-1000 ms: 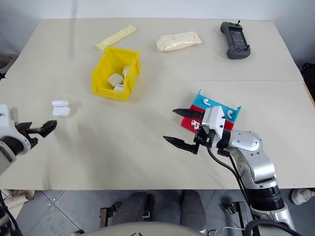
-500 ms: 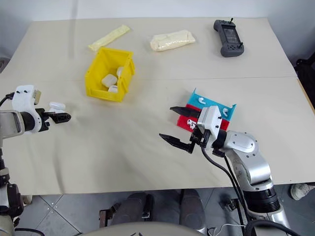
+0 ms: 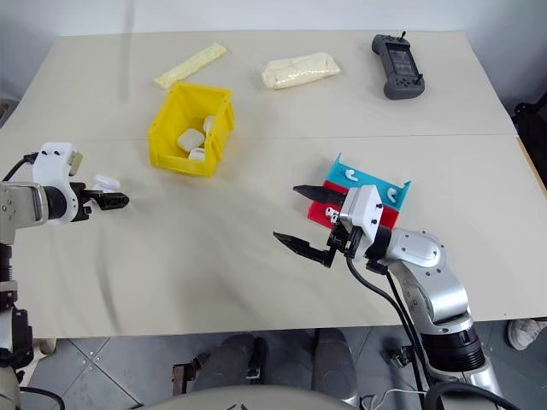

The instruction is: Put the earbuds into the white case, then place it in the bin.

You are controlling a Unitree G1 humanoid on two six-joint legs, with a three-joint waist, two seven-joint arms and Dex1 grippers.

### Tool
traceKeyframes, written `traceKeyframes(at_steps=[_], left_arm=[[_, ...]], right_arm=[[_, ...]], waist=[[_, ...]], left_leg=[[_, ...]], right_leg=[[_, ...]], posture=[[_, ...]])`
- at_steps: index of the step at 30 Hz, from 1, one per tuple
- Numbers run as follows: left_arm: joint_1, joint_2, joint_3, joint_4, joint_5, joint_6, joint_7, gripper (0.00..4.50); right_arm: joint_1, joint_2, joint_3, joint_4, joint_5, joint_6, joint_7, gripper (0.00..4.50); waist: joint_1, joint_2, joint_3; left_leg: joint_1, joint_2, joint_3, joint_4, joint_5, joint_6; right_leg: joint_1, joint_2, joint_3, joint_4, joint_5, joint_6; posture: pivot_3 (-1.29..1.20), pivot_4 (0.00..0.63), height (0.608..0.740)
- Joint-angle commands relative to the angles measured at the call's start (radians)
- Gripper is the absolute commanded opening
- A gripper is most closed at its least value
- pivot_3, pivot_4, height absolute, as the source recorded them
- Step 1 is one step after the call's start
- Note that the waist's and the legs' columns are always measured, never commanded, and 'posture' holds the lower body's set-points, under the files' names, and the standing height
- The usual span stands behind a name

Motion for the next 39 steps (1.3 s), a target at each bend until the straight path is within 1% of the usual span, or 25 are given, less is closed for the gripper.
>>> traceKeyframes(at_steps=[1, 5, 10, 18, 22, 25, 28, 29, 36, 38, 39], left_arm=[[-0.056, 0.042, -0.057, 0.055, 0.044, -0.056, -0.076, 4.47], [-0.094, 0.055, -0.106, 0.107, 0.077, -0.093, -0.14, 4.47], [-0.139, 0.046, -0.15, 0.194, 0.122, -0.143, -0.199, 4.47], [-0.172, 0.023, -0.191, 0.265, 0.175, -0.209, -0.269, 4.47], [-0.181, 0.028, -0.223, 0.31, 0.209, -0.218, -0.305, 4.47], [-0.181, 0.032, -0.237, 0.319, 0.226, -0.215, -0.331, 3.83], [-0.178, 0.034, -0.246, 0.318, 0.243, -0.209, -0.352, 2.96], [-0.178, 0.035, -0.246, 0.319, 0.248, -0.209, -0.356, 2.85], [-0.162, 0.044, -0.214, 0.308, 0.257, -0.209, -0.381, 2.85], [-0.117, 0.065, -0.175, 0.24, 0.214, -0.191, -0.423, 2.85], [-0.075, 0.073, -0.131, 0.179, 0.176, -0.206, -0.454, 2.85]], right_arm=[[-0.011, 0.013, -0.002, -0.01, 0.002, -0.022, 0.003, 4.5], [-0.013, 0.017, -0.001, -0.006, -0.003, -0.025, 0.006, 4.5], [-0.006, 0.018, -0.003, -0.009, -0.007, -0.027, 0.004, 4.5], [0.002, 0.018, -0.005, -0.013, -0.014, -0.03, 0.002, 4.5], [0.01, 0.015, -0.009, -0.016, -0.017, -0.035, -0.002, 4.5], [0.014, 0.013, -0.01, -0.016, -0.018, -0.04, -0.004, 4.5], [0.015, 0.014, -0.01, -0.013, -0.02, -0.044, -0.007, 4.5], [0.016, 0.015, -0.01, -0.012, -0.021, -0.045, -0.007, 4.5], [0.012, 0.018, -0.009, -0.001, -0.025, -0.051, -0.005, 4.5], [0.011, 0.017, -0.009, 0.003, -0.026, -0.053, -0.003, 4.5], [0.011, 0.016, -0.008, 0.005, -0.026, -0.053, -0.002, 4.5]], waist=[[0.0, 0.0, 0.0], [0.0, 0.0, 0.0], [0.0, 0.0, 0.0], [0.0, 0.0, 0.0], [0.0, 0.0, 0.0], [0.0, 0.0, 0.0], [0.0, 0.0, 0.0], [-0.001, 0.0, 0.0], [-0.002, 0.0, 0.0], [-0.004, 0.0, 0.0], [-0.008, 0.0, 0.0]], left_leg=[[0.0, 0.0, 0.0, 0.0, 0.0, 0.0], [0.0, 0.0, 0.0, 0.0, 0.0, 0.0], [0.0, 0.0, 0.0, 0.0, 0.0, 0.0], [0.0, 0.0, 0.0, 0.001, 0.0, 0.001], [0.0, 0.0, 0.0, 0.001, 0.0, 0.001], [0.0, 0.0, 0.001, 0.001, 0.0, 0.001], [0.0, 0.0, 0.001, 0.001, 0.0, 0.001], [0.0, 0.0, 0.001, 0.001, 0.0, 0.001], [0.0, 0.0, 0.001, 0.001, 0.0, 0.001], [0.0, 0.0, 0.001, 0.001, 0.0, 0.001], [0.0, 0.0, 0.002, 0.0, 0.0, 0.001]], right_leg=[[0.0, 0.0, 0.0, 0.0, 0.0, 0.0], [0.0, 0.0, 0.0, 0.0, 0.0, 0.0], [0.0, 0.0, 0.0, 0.0, 0.0, 0.0], [0.0, 0.0, 0.0, 0.001, 0.0, 0.0], [0.0, 0.0, 0.0, 0.001, 0.0, 0.0], [0.0, 0.0, 0.0, 0.001, 0.0, 0.0], [0.0, 0.0, 0.0, 0.001, 0.0, 0.0], [0.0, 0.0, 0.0, 0.001, 0.0, 0.0], [0.0, 0.0, 0.0, 0.002, 0.0, 0.0], [0.0, 0.0, 0.0, 0.002, 0.0, 0.0], [0.0, 0.0, 0.0, 0.002, 0.0, 0.0]], posture=[[0.0, 0.15, 0.74], [0.0, 0.15, 0.74], [0.0, 0.15, 0.74], [0.0, 0.15, 0.74], [0.0, 0.15, 0.74], [0.0, 0.15, 0.74], [0.0, 0.15, 0.74], [0.0, 0.15, 0.74], [0.0, 0.15, 0.74], [0.0, 0.15, 0.74], [0.0, 0.15, 0.74]])
